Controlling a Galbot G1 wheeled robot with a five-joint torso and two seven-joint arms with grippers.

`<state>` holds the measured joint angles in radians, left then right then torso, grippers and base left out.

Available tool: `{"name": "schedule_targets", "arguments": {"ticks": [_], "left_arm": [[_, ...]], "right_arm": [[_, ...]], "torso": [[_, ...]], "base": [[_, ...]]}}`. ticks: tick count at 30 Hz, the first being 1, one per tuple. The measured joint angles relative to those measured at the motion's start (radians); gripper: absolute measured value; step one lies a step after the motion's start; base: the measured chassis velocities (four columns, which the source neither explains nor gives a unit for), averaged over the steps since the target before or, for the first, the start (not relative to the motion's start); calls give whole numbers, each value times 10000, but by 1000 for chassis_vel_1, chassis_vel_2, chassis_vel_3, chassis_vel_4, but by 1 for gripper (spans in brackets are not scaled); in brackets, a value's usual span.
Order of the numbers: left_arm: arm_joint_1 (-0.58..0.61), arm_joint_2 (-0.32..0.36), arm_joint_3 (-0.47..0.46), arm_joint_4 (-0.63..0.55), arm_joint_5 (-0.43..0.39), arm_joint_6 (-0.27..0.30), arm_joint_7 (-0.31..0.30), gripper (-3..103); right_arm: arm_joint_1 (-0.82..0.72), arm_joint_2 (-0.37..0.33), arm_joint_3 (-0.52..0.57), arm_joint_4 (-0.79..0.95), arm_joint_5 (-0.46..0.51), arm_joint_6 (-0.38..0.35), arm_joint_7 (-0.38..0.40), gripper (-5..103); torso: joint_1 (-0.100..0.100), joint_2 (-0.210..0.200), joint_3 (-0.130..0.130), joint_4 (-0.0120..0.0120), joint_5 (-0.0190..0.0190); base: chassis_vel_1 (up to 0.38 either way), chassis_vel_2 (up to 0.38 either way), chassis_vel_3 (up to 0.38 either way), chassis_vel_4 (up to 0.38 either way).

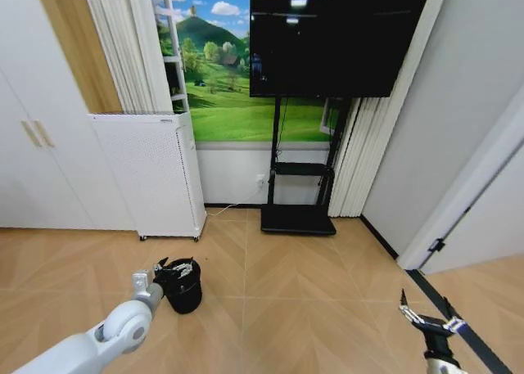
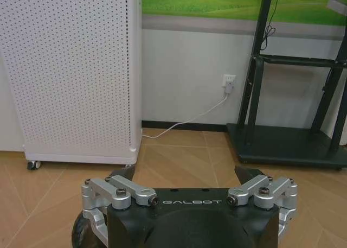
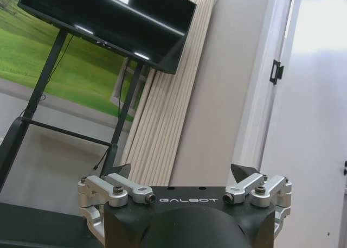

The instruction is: Pick up the trash bin and place the garbage on the floor into it.

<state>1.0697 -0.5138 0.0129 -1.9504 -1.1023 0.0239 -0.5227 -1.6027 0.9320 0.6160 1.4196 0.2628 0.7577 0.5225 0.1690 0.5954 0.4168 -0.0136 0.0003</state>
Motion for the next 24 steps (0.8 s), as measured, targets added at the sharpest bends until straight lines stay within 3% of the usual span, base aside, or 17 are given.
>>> {"name": "schedule_targets", "arguments": {"ticks": [5,16,24], "left_arm": [[-4,-51,21,47,21,2,10,100],[-38,-274,122,193,111,22,35,100],[-43,-344,153,270,180,14,92,100]], "right_arm": [[19,-12,1,-14,14,0,40,100],[92,52,11,-56,-135,-56,181,100],[107,74,3,-71,-207,-95,230,100]], "torso": [[-2,-4,-1,2,-5],[13,-18,3,4,-3],[2,-17,-4,0,-1]], "base": [[140,-129,-192,149],[-36,21,38,-12],[139,-138,-122,119]]}}
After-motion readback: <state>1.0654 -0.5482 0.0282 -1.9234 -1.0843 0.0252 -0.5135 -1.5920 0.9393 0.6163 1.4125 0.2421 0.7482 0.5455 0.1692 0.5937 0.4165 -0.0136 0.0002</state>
